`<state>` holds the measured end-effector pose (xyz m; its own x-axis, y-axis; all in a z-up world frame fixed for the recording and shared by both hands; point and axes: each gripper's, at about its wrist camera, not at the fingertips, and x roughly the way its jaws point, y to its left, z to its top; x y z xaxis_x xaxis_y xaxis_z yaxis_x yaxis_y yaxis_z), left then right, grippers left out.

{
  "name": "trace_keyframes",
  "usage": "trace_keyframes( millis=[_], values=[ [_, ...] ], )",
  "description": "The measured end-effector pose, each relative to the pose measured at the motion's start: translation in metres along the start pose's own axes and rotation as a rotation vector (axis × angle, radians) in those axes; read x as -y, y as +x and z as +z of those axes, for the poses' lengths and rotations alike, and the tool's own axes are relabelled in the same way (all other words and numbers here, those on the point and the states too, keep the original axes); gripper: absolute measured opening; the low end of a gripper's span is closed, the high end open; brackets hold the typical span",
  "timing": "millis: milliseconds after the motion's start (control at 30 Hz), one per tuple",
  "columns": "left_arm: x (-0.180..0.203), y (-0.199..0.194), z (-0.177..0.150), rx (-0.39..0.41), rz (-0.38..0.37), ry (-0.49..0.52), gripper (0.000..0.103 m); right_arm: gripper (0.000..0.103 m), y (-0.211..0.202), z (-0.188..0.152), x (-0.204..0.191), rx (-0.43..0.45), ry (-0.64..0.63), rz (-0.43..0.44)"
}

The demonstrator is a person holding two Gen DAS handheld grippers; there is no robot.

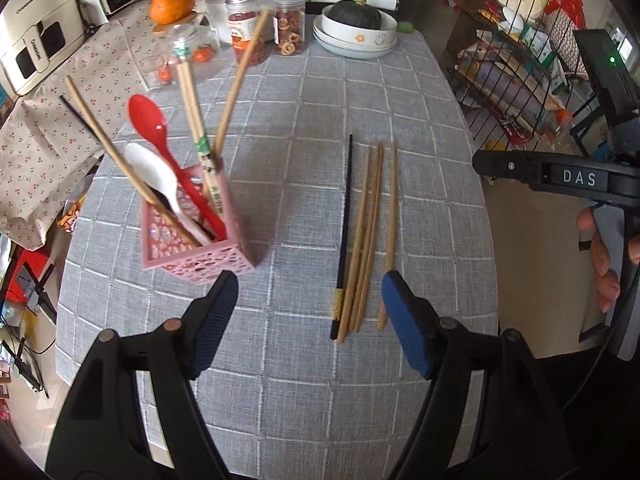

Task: Organize utensils
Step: 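Grasp the black chopstick on the table with the left tool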

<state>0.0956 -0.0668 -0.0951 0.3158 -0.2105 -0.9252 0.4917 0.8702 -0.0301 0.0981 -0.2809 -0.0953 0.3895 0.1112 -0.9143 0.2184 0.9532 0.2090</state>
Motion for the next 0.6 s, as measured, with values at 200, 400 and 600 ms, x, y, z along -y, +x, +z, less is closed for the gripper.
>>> trace_keyframes(
  millis=[200, 400, 600],
  values=[
    [0.024, 0.029, 0.026, -0.057, -0.037, -0.011, 0.075, 0.073, 0.014, 0.004, 0.027, -0.056, 0.034, -0.046],
    [0.036, 0.066, 0.052, -0.084, -0.048, -0.049, 0.048, 0.073, 0.026, 0.009, 0.033, -0.096, 0.034, -0.056],
    [0.048, 0.105, 0.075, -0.119, -0.070, -0.056, 0.017, 0.073, 0.033, 0.014, 0.030, -0.106, -0.004, -0.078]
  ],
)
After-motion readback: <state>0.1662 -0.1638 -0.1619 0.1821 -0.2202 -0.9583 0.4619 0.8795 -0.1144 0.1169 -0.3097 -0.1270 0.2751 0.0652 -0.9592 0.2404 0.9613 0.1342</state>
